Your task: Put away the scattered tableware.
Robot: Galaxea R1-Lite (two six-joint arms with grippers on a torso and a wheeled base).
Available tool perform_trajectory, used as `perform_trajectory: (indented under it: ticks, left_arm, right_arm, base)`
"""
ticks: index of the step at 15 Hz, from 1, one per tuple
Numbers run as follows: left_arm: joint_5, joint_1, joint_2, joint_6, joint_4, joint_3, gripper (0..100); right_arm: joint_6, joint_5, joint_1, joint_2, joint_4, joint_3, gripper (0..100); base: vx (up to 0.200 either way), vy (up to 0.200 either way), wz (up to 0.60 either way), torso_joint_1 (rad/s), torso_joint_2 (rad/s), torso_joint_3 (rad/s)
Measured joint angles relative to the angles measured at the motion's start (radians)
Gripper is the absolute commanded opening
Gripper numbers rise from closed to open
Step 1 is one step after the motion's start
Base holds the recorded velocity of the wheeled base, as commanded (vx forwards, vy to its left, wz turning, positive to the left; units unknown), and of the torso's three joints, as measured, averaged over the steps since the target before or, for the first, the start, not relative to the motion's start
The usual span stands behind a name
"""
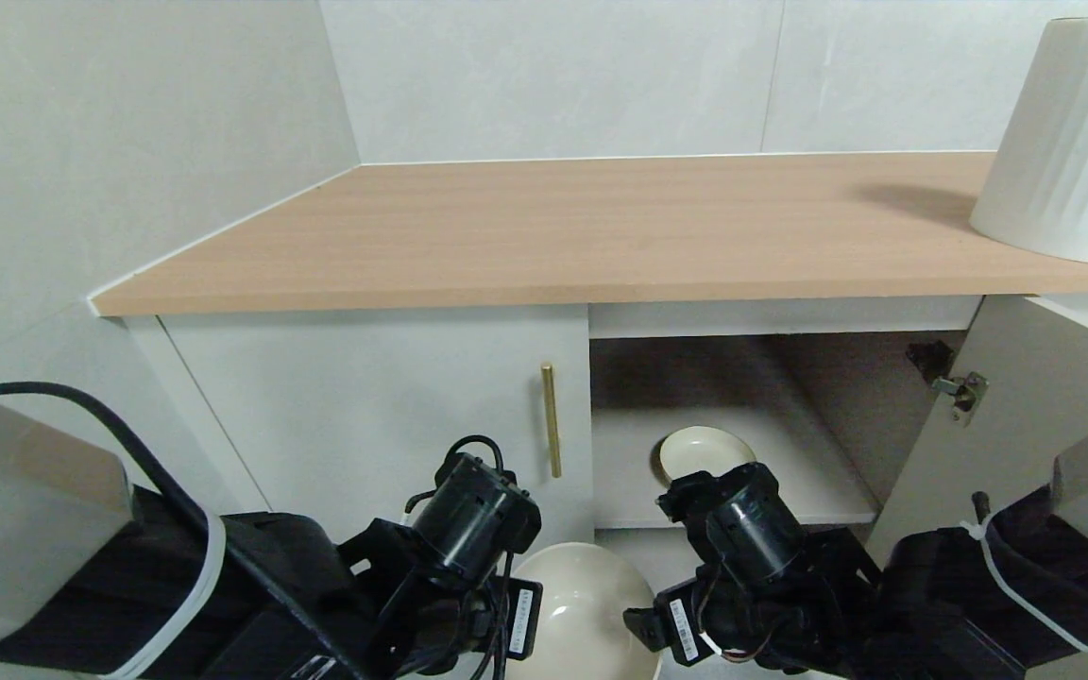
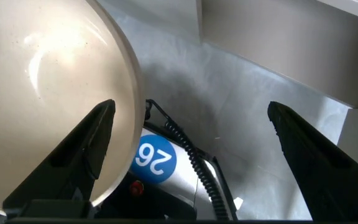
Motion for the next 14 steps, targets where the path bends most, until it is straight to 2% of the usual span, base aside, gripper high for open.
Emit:
perform_trajectory:
  ticks: [1,2,14]
  left_arm:
    - [0.000,0.000,0.000,0.000,0.000,0.000,0]
    - [0.000,0.000,0.001,0.000,0.000,0.000,0]
    - [-0.003,0.000,0.003,0.000,-0.003,0.000,0]
  right_arm:
    - [0.000,0.000,0.000,0.000,0.000,0.000,100]
    - [0.000,0.000,0.000,0.001,-0.001,0.000,0]
    - [0.001,0.002,-0.001,0.000,-0.003,0.001,0]
  base:
    - [0.000,0.000,0.00,0.000,0.00,0.000]
    - [0.000,0.000,0.00,0.000,0.00,0.000]
    - [0.000,0.000,0.00,0.000,0.00,0.000]
